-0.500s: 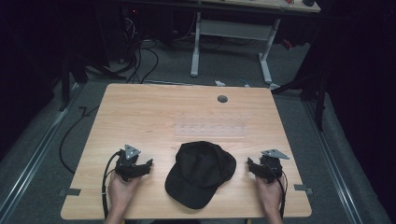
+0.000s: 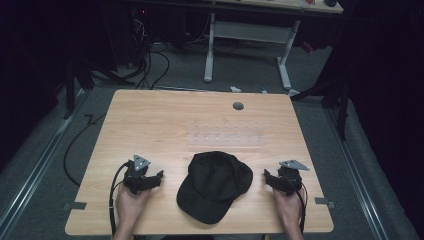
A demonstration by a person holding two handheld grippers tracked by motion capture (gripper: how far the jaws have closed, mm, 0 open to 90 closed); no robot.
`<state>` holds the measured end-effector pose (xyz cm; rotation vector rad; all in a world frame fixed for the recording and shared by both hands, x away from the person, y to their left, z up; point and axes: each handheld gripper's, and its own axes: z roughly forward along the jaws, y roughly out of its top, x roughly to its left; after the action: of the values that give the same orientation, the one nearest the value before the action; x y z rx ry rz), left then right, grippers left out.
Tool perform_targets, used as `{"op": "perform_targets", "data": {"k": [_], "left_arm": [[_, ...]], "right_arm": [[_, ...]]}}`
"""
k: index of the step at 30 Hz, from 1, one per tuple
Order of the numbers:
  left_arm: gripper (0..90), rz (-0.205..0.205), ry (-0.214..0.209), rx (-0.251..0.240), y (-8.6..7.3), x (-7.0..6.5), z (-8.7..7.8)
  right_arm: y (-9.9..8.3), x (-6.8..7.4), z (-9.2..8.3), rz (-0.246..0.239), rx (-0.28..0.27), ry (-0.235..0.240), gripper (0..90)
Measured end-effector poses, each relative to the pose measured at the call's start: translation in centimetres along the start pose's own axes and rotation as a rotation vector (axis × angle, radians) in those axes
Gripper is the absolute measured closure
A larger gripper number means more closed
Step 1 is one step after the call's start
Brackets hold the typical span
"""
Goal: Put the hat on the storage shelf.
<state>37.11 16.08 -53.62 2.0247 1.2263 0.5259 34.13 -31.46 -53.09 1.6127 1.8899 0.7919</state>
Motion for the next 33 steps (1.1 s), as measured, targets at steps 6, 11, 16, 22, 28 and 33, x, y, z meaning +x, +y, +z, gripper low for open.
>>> {"op": "perform_targets", "data": {"k": [6, 11, 16, 22, 28, 33], "left_arm": [[28.4, -0.003, 0.002, -0.001, 0.0, -0.02, 0.01], [28.3, -0.005, 0.007, -0.001, 0.01, -0.07, 0.03], [27.9, -0.006, 0.01, 0.002, 0.02, -0.07, 0.04], [25.9, -0.012, 0.01, 0.004, 0.03, -0.03, 0.06], [25.7, -0.012, 0.01, 0.004, 0.03, -0.03, 0.06], [25.7, -0.013, 0.008, 0.004, 0.03, -0.01, 0.06]], "right_arm": [[0.02, 0.08, 0.08, -0.015, 0.005, 0.013, 25.7], [0.03, 0.09, 0.08, -0.015, 0.006, 0.015, 25.3], [0.03, 0.09, 0.07, -0.013, 0.007, 0.015, 25.4], [0.03, 0.06, 0.05, -0.012, 0.007, 0.016, 25.8], [-0.05, -0.05, -0.06, -0.009, 0.001, 0.018, 29.8], [-0.2, -0.42, -0.46, 0.005, 0.001, 0.042, 34.6]]}}
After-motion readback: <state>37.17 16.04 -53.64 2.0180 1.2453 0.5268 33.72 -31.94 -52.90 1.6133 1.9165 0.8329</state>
